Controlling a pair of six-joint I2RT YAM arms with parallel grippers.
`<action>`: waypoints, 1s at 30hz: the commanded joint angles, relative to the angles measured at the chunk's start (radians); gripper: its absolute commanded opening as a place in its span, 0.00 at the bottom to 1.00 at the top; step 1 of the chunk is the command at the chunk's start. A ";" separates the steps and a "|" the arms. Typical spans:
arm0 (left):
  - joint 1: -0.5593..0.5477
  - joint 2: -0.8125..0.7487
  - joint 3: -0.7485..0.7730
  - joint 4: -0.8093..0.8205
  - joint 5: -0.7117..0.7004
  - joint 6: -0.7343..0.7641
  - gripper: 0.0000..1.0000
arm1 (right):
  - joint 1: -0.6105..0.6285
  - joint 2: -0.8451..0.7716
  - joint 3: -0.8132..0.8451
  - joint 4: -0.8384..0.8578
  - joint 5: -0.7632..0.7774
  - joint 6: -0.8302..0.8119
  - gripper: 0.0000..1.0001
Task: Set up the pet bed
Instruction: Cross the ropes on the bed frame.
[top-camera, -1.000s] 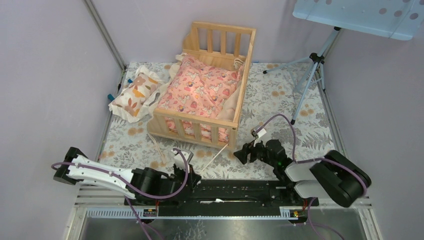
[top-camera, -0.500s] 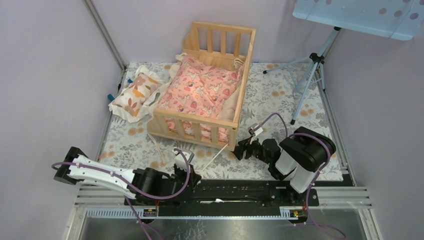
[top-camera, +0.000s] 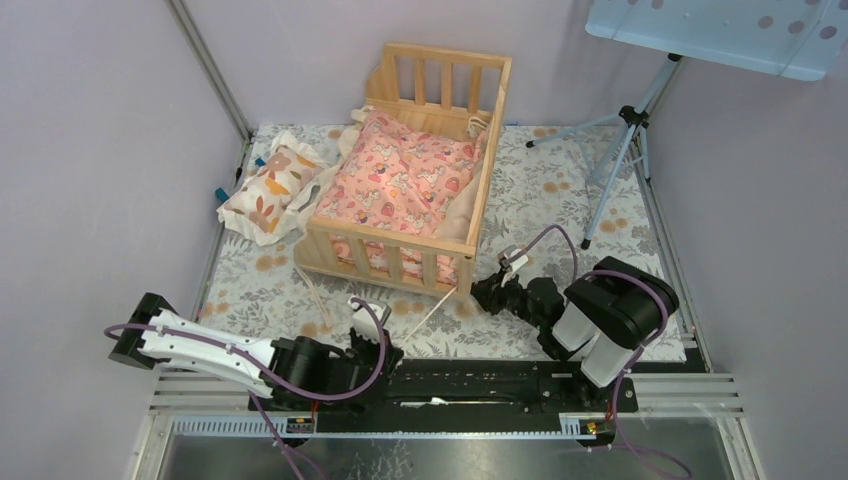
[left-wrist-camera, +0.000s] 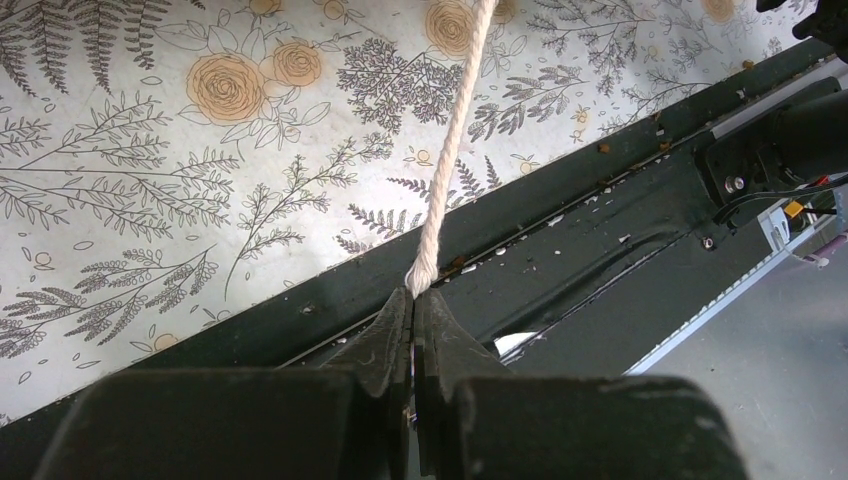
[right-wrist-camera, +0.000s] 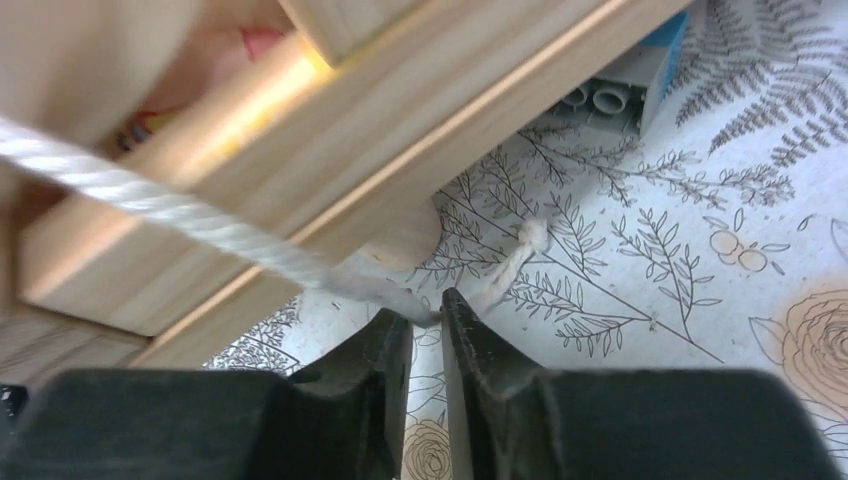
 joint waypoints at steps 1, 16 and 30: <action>-0.004 0.003 0.049 0.005 -0.012 0.013 0.00 | 0.002 -0.085 -0.033 0.210 -0.006 -0.025 0.15; -0.004 -0.090 0.122 -0.032 0.092 0.127 0.00 | 0.002 -0.864 0.015 -0.872 0.114 0.002 0.00; -0.004 -0.239 0.193 -0.074 0.300 0.271 0.00 | 0.003 -0.951 0.069 -1.078 0.231 0.293 0.00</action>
